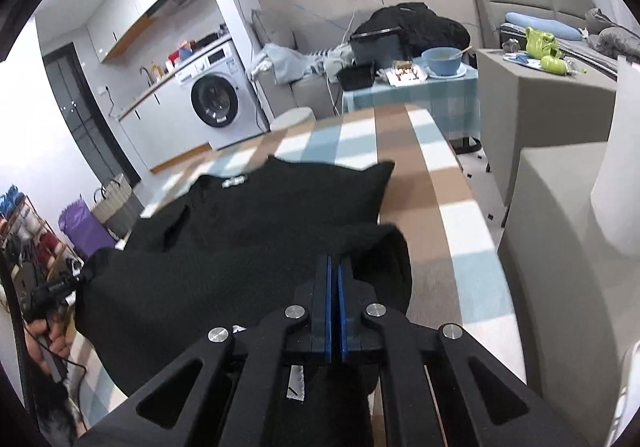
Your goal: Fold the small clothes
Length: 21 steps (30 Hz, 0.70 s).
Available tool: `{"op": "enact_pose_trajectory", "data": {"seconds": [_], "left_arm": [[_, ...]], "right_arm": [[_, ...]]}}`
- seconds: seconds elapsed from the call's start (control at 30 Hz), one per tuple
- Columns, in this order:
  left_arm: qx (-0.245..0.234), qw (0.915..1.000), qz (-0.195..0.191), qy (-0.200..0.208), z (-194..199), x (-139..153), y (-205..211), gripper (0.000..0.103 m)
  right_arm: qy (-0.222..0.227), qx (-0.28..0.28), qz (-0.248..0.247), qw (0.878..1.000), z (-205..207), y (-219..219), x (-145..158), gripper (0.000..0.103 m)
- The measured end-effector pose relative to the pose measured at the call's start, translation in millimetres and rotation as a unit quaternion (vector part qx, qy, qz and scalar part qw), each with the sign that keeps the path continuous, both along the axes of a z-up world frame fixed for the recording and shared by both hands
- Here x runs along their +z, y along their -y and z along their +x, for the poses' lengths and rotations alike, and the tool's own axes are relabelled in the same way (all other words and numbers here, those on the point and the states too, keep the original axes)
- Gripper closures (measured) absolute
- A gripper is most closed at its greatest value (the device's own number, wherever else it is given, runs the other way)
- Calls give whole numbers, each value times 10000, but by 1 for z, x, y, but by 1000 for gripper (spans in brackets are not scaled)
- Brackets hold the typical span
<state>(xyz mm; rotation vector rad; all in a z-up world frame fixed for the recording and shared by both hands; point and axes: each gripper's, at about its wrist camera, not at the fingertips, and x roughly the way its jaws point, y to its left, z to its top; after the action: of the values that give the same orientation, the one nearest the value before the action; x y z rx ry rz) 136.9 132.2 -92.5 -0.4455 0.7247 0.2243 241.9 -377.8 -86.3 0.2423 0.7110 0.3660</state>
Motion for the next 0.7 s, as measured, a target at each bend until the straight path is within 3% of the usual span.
{"op": "enact_pose_trajectory", "data": {"seconds": [0.13,0.23,0.33,0.4,0.43,0.63,0.7], "left_arm": [[2,9999,83,-139,3,-5,2,97],[-10,9998,35,-183,-1,-9,2,97],[-21,9998,-13,-218,-3,-13,-1,95],[56,9996,-56,-265,-4,-14,-5,87],[79,9996,-68,-275,-3,-14,-7,83],[101,9991,-203,-353,4,-23,-12,81],[88,9991,-214,-362,8,-25,-12,84]], "right_arm": [[-147,84,-289,9994,6,-10,-4,100],[-534,239,-386,9975,9,-15,-17,95],[-647,281,-504,9962,6,-16,-27,80],[-724,261,-483,9959,5,-13,-32,66],[-742,207,-503,9958,5,-10,-34,65],[-791,22,-156,9967,7,2,-43,66],[-748,-28,15,9972,10,1,-42,87]]}}
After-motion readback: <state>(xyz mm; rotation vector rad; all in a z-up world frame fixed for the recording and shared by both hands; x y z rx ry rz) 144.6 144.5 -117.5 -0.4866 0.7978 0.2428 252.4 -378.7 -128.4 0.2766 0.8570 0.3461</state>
